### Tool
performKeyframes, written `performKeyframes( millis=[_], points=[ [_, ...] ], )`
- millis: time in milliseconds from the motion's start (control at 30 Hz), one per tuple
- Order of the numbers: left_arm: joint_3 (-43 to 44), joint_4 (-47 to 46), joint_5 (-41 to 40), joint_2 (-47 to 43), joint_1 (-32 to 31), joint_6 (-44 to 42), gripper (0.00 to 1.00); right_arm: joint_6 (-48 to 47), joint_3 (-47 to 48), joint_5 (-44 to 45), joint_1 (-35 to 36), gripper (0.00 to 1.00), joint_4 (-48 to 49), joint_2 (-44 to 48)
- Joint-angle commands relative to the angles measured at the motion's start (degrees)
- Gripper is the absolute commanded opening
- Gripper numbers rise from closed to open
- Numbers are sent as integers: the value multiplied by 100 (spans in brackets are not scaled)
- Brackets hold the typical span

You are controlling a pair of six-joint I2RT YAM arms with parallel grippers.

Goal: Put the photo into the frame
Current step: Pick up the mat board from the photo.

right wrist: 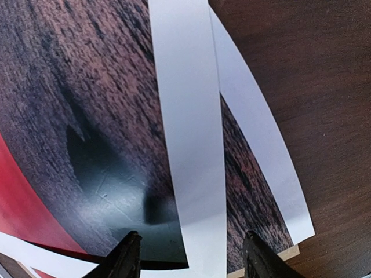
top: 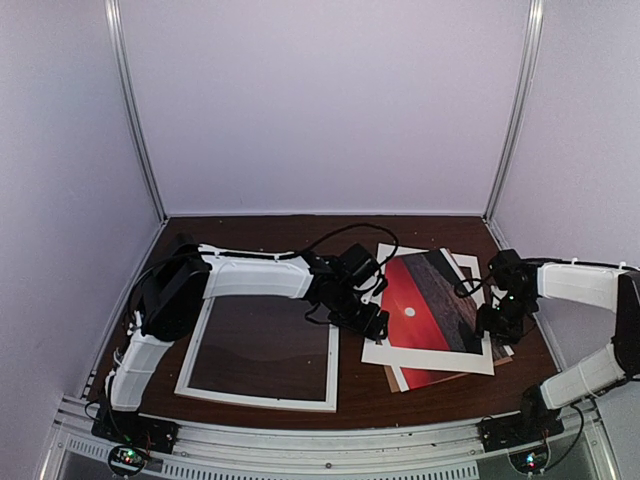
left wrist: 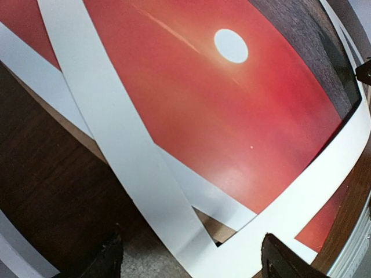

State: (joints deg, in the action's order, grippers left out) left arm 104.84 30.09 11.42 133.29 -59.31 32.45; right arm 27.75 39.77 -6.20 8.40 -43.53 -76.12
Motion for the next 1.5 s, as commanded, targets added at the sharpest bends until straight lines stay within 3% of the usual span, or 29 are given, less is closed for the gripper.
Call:
performKeyframes(
  millis=[0,467,1200,1467],
  points=[
    [140,180,-202,226,-10,-24,83,79,-117,-12,-194,60,370,-202],
    [98,-202,402,377,-26,160,72,-41,-359,-644,-419,49,872,-421],
    [-377,-1452,1243,180,206,719,68,-98,-274,-939,-419,33,900,-494],
    [-403,-1370,1153,104,214,627,68,-173,-206,-837,-416,17,853,-606]
  ],
)
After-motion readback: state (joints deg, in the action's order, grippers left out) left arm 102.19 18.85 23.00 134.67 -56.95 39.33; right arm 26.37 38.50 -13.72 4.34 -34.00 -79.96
